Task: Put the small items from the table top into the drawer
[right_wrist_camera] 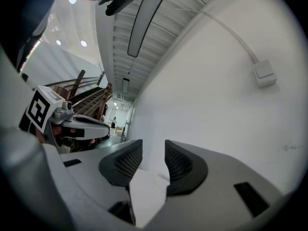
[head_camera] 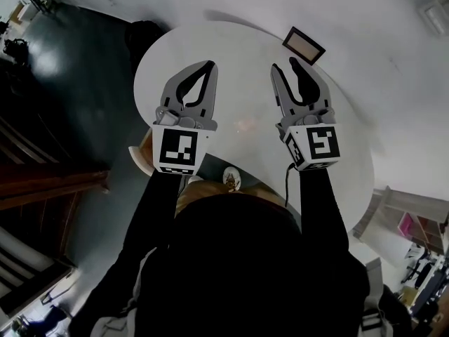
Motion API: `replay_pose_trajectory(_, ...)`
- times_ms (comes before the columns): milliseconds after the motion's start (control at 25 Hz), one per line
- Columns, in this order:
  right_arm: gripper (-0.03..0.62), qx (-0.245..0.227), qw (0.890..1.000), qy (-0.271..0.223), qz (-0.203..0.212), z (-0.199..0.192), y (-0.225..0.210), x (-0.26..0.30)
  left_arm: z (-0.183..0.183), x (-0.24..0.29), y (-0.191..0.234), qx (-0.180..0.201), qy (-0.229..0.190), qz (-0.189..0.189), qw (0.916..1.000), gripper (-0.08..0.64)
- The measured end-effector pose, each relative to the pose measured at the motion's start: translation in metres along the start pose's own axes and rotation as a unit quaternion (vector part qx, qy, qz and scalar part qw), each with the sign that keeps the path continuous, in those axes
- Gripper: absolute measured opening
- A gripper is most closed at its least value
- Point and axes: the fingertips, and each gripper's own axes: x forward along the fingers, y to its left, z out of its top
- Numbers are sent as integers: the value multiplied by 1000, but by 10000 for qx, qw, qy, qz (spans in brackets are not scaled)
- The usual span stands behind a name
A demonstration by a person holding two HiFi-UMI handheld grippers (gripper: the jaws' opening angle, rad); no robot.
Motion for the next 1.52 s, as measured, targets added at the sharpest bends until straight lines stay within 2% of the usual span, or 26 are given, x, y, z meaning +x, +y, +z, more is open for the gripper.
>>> replay_pose_trajectory(80, 160, -36, 9999, 86, 137, -6, -1, 2, 0, 3, -2, -11, 4, 18, 10000, 15)
replay_pose_trajectory(200, 158, -497, 9944, 555, 756, -24, 18, 11, -2, 3, -3, 1, 27, 30, 10000, 15)
replay_pose_trajectory(320, 158, -1002, 9762, 1148, 1543, -55, 44, 16, -6, -1, -2, 9, 94, 93, 9999, 15)
replay_pose_trajectory(400, 158, -1365, 9559, 1556, 2085, -87, 60, 15, -9, -5, -1, -9, 140, 131, 9998, 15)
replay_pose_trajectory(480, 160, -1794, 9254, 2014, 2664, -127, 75, 9, -14, -10, -2, -77, 187, 135, 9997, 15)
replay_pose_trajectory(640, 174, -2450, 8488, 2828, 3736, -199, 99, -8, -30, -20, -3, -184, 377, 173, 9990, 15)
replay_pose_trajectory(800, 193, -3008, 7724, 3416, 4430, -255, 115, -26, -41, -29, -4, -183, 565, 235, 9980, 15)
replay_pose_trajectory(880, 218, -3142, 7358, 3687, 4733, -279, 121, -36, -44, -34, -3, -184, 623, 281, 9975, 15)
replay_pose_trajectory(960, 241, -3153, 7099, 3912, 4935, -298, 120, -43, -46, -37, -3, -182, 673, 344, 9970, 15)
replay_pose_trajectory(1080, 252, -3152, 6866, 4294, 4948, -326, 111, -45, -50, -42, 0, -86, 760, 411, 9962, 15)
replay_pose_trajectory(1120, 252, -3215, 6730, 4485, 4925, -335, 107, -47, -51, -46, 2, -43, 790, 419, 9960, 15)
replay_pose_trajectory(1160, 184, -3303, 6562, 4662, 4929, -342, 103, -50, -52, -50, 4, -19, 813, 429, 9958, 15)
replay_pose_trajectory(1200, 156, -3343, 6426, 4789, 4960, -346, 100, -53, -53, -53, 5, -12, 828, 444, 9956, 15)
replay_pose_trajectory(1240, 138, -3308, 6355, 4867, 4999, -347, 99, -55, -54, -55, 6, -11, 837, 462, 9954, 15)
replay_pose_trajectory(1280, 127, -3245, 6332, 4906, 5030, -346, 99, -56, -54, -57, 7, -8, 846, 480, 9953, 15)
replay_pose_trajectory(1440, 120, -3209, 6338, 4885, 5066, -344, 101, -58, -54, -59, 9, -1, 860, 517, 9950, 15)
replay_pose_trajectory(1520, 121, -3222, 6395, 4842, 5029, -341, 101, -56, -52, -58, 8, -1, 844, 485, 9952, 15)
